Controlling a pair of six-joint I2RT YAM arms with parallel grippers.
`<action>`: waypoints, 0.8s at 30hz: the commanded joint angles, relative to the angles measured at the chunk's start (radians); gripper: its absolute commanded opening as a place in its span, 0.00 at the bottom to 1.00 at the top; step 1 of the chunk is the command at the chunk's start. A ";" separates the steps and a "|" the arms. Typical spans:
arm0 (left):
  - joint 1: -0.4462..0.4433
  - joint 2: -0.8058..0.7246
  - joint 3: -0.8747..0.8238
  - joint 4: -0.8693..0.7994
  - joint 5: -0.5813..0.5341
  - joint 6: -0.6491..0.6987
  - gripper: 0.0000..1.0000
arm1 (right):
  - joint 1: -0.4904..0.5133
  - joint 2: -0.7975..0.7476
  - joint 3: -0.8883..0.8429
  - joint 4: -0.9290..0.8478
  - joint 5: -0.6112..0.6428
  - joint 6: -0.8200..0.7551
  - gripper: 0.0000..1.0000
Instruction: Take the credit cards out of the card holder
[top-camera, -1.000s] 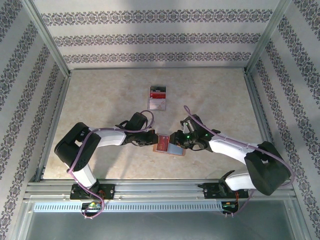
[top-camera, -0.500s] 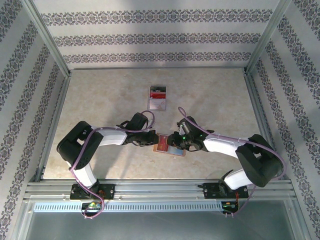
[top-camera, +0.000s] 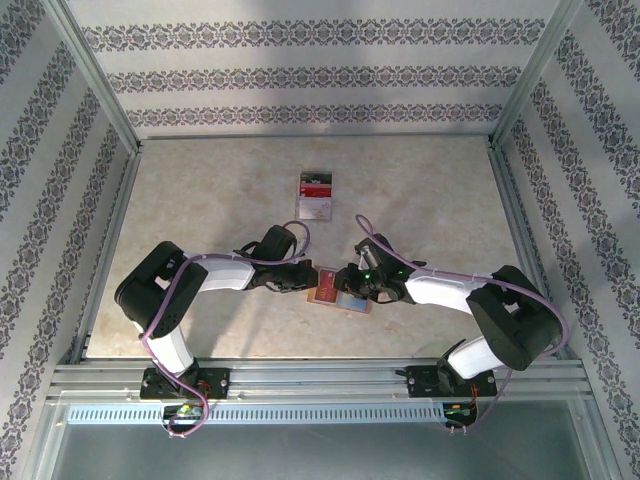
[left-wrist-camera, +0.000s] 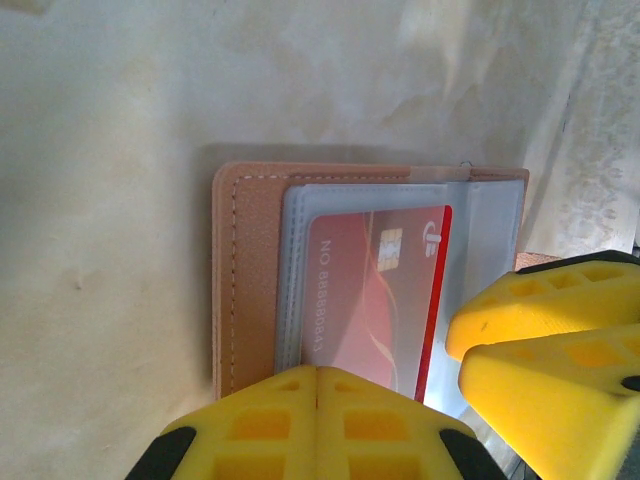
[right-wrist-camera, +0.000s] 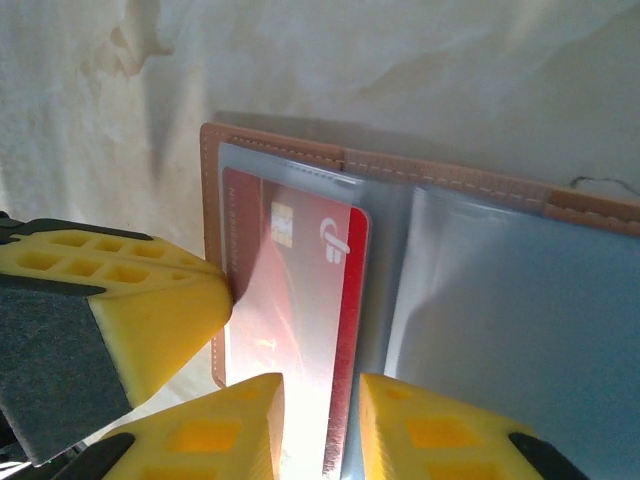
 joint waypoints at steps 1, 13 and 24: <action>0.013 0.027 -0.022 -0.012 -0.026 0.010 0.00 | 0.012 0.002 -0.006 -0.006 0.026 -0.001 0.27; 0.013 0.024 -0.020 -0.025 -0.030 0.010 0.00 | 0.012 0.042 -0.008 0.042 -0.005 0.006 0.22; 0.013 0.027 -0.018 -0.038 -0.036 0.011 0.00 | 0.012 0.073 -0.029 0.138 -0.048 0.030 0.20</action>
